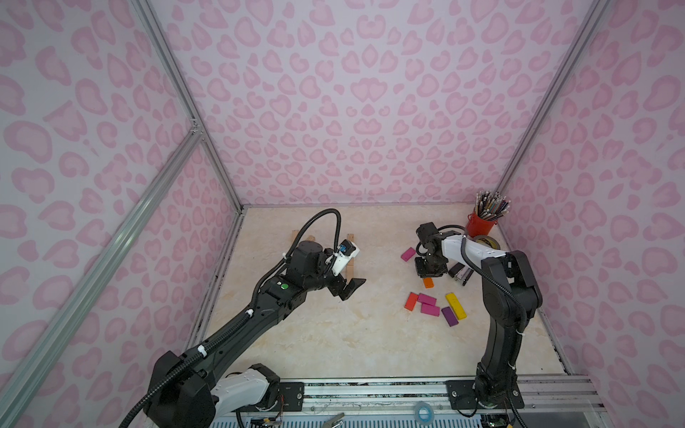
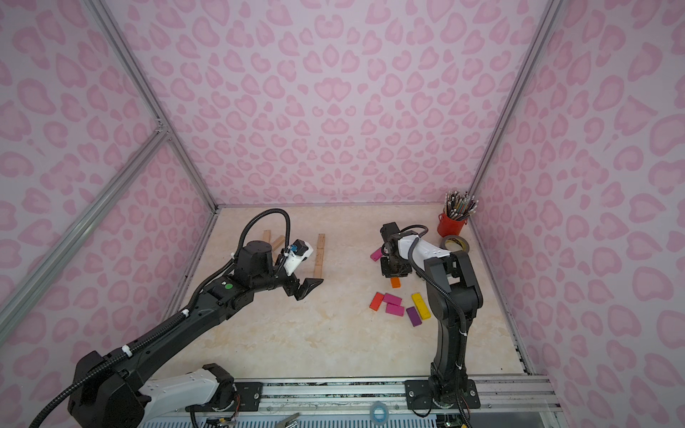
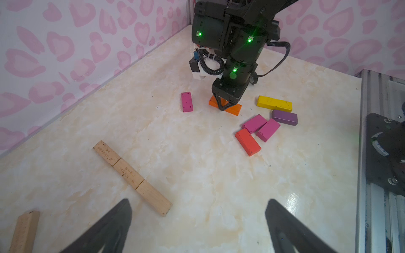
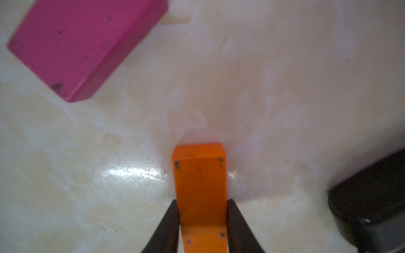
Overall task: Assemble the letter k with building blocks
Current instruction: Pick up the building block from the center of the board.
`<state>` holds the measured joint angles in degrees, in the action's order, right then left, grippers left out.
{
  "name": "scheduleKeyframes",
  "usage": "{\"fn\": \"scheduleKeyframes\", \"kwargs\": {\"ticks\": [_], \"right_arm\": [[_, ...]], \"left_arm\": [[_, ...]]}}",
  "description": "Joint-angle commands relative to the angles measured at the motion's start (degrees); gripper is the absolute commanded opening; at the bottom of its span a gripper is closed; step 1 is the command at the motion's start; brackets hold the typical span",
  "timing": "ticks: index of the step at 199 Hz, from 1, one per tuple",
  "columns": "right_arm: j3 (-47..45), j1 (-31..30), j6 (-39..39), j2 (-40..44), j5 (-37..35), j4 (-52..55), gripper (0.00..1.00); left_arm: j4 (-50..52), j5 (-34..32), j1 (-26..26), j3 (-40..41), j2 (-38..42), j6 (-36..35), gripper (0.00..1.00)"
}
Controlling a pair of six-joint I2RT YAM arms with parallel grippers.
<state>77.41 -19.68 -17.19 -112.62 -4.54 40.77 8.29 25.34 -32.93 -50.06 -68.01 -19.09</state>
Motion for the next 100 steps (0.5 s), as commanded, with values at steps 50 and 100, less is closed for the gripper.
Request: {"fn": "scheduleKeyframes", "kwargs": {"ticks": [50, 100], "right_arm": [[-5.62, -3.08, -24.24, 10.41, -0.10, -8.48, 0.22], [-5.34, -14.21, -50.43, 9.80, -5.89, -17.42, 0.21]], "left_arm": [[-0.89, -4.31, 4.18, -1.88, -0.93, 6.46, 0.98], [-0.87, -9.91, 7.41, -1.97, -0.47, 9.57, 0.98]]}}
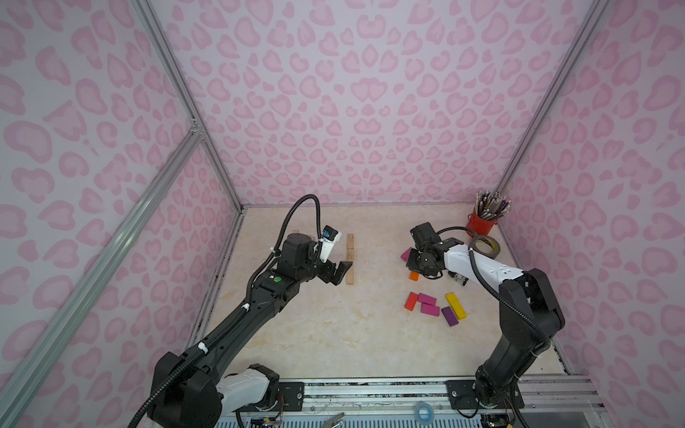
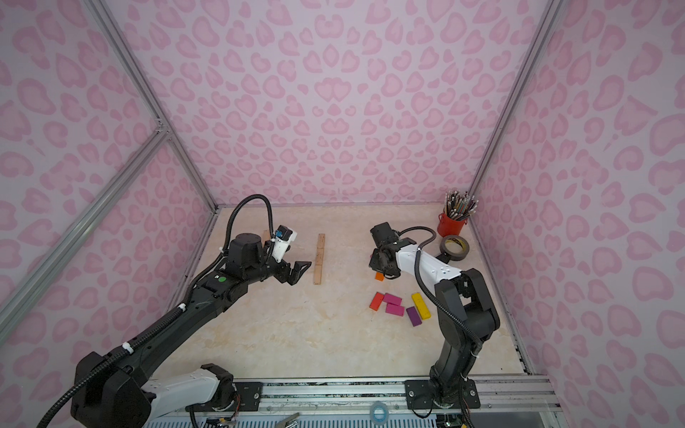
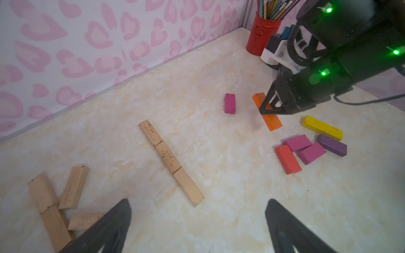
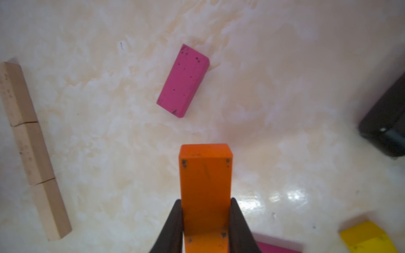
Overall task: Assemble the letter k with building blocks
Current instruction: Pick up the building block from the center of the board, then assemble the building block at the center of the board.
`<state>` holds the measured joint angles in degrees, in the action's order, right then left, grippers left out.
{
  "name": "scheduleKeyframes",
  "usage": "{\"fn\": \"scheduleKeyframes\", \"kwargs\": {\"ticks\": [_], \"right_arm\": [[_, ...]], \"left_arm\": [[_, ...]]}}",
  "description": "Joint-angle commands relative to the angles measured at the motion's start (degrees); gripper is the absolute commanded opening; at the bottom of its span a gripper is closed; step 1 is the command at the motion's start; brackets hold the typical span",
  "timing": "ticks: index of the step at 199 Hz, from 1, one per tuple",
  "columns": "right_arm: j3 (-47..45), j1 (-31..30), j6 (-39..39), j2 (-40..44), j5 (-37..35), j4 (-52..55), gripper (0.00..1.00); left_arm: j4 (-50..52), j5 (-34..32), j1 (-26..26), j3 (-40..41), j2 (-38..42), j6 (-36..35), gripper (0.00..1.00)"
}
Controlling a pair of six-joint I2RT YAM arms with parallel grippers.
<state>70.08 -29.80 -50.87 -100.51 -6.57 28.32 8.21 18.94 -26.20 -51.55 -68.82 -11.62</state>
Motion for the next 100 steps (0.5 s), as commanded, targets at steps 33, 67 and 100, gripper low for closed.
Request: {"fn": "scheduleKeyframes", "kwargs": {"ticks": [33, 67, 100], "right_arm": [[8.75, -7.76, -25.81, -10.01, -6.18, -4.59, 0.21], [15.86, -8.70, -31.39, -17.41, -5.58, -4.21, 0.19], [21.29, -8.79, -34.39, -22.86, -5.02, -3.64, 0.19]], "left_arm": [[-0.90, -5.23, 0.97, 0.02, 1.35, 1.97, 0.98], [-1.09, -6.02, 1.10, 0.60, 2.11, 1.70, 0.98], [-1.19, -6.16, 1.23, 0.72, 2.11, 1.69, 0.98]]}}
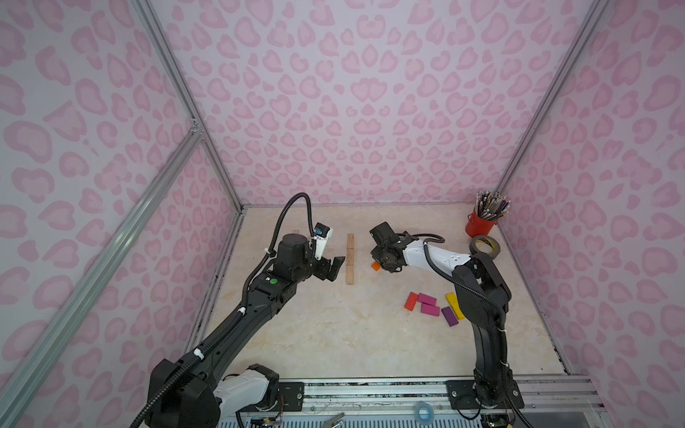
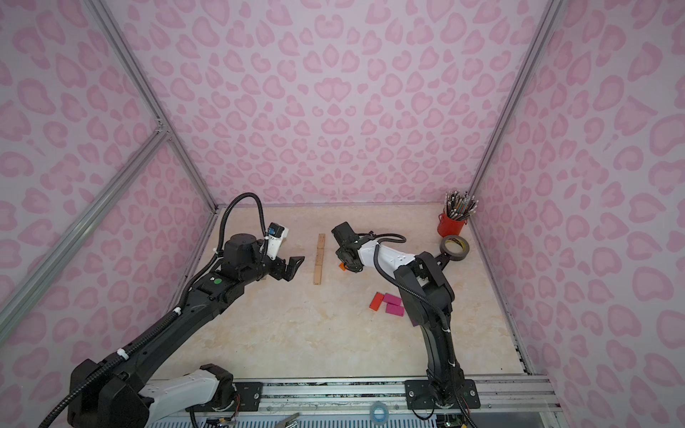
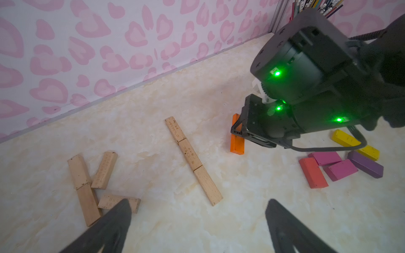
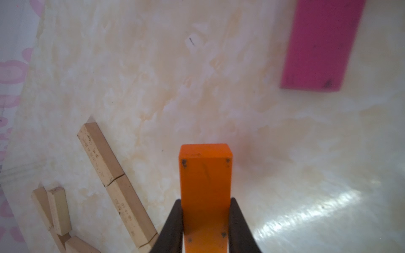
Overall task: Assemble the letter k with building blocks
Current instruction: Assemble the building block at the center of the board.
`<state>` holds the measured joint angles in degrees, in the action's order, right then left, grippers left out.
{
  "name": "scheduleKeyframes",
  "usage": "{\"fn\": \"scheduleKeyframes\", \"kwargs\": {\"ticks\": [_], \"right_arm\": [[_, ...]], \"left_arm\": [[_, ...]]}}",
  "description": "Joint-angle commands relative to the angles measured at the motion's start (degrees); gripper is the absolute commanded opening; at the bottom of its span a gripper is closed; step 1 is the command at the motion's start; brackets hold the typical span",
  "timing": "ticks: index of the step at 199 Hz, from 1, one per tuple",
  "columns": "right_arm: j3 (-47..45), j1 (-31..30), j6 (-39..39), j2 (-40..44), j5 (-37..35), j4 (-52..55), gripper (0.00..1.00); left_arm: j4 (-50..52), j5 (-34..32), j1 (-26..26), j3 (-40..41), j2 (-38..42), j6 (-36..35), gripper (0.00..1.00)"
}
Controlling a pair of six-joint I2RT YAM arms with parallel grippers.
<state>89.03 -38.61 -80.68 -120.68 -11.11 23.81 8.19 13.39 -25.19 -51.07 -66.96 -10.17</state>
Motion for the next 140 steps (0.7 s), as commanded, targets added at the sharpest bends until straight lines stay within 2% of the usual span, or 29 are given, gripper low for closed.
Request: {"fn": "scheduleKeyframes", "kwargs": {"ticks": [1, 30, 85, 140], "right_arm": [[2.49, -0.02, -4.66, -2.83, -0.48, 0.87, 0.19], [6.68, -0.03, -6.29, -6.60, -0.50, 1.66, 0.19], [12.96, 0.10, -4.04, -11.31, -0.49, 4.39, 0.25], [13.80, 0.57, -3.69, -12.38, 0.63, 4.48, 0.38]], "left_arm": [[-1.16, -0.58, 0.23, 0.21, 0.25, 0.24, 0.98], [-1.24, -0.58, 0.28, 0.18, 0.25, 0.24, 0.98], [-1.59, -0.35, 0.59, 0.36, 0.67, 0.15, 0.98], [-1.90, -0.25, 0.84, 0.53, 0.78, 0.24, 0.98]]}}
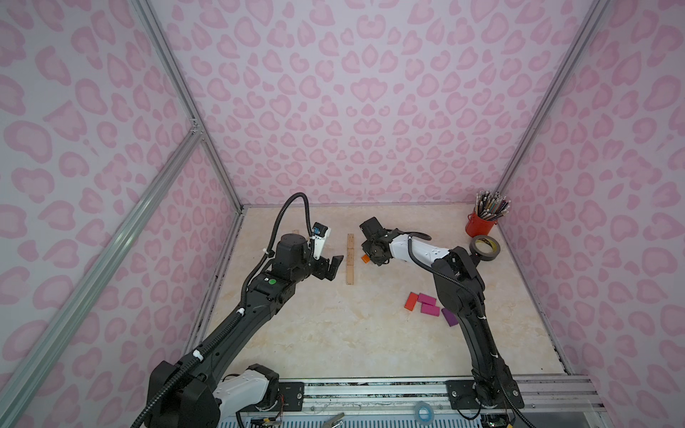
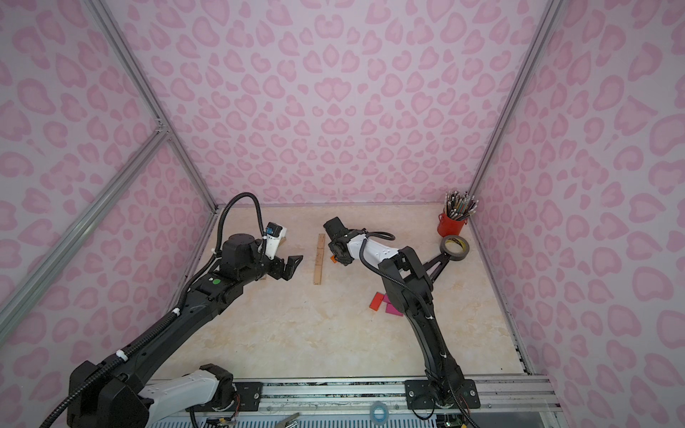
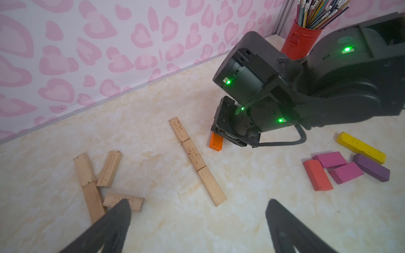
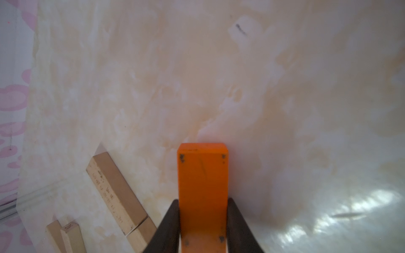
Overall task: Assemble the letter k with building blocks
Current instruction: Assemble the building block at the center of the board.
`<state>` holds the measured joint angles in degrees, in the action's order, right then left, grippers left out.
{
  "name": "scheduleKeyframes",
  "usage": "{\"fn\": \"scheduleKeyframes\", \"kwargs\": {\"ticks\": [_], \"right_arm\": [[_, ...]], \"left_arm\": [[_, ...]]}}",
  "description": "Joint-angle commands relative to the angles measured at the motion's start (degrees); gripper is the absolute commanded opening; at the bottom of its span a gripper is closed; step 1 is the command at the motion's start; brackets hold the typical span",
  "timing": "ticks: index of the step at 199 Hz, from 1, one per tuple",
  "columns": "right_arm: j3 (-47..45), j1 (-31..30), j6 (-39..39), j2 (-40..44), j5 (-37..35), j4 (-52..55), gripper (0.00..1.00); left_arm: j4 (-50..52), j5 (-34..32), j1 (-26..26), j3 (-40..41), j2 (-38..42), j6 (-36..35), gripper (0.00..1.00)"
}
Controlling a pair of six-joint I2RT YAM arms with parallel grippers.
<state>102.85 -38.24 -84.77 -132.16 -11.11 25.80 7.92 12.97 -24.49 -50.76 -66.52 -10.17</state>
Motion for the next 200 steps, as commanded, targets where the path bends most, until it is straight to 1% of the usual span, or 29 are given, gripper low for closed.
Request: {"fn": "scheduleKeyframes", "kwargs": {"ticks": [1, 51, 102, 200], "right_arm": [[-0.02, 0.19, 0.40, -0.91, 0.64, 2.45, 0.39], [-0.38, 0.28, 0.58, -0.02, 2.62, 2.41, 0.41], [-1.45, 0.26, -1.05, -0.03, 5.02, 0.94, 0.38], [-0.33, 0.33, -2.90, -1.79, 5.15, 0.56, 0.35]], "left_arm": [[-1.66, 0.19, 0.19, 0.23, 0.34, 0.24, 0.98], [-1.64, 0.27, 0.33, 0.26, 0.25, 0.25, 0.98], [-1.60, 0.04, 0.76, 0.21, 0.16, 0.57, 0.98], [-1.47, 0.04, 1.46, 0.13, 0.08, 0.79, 0.98]]}}
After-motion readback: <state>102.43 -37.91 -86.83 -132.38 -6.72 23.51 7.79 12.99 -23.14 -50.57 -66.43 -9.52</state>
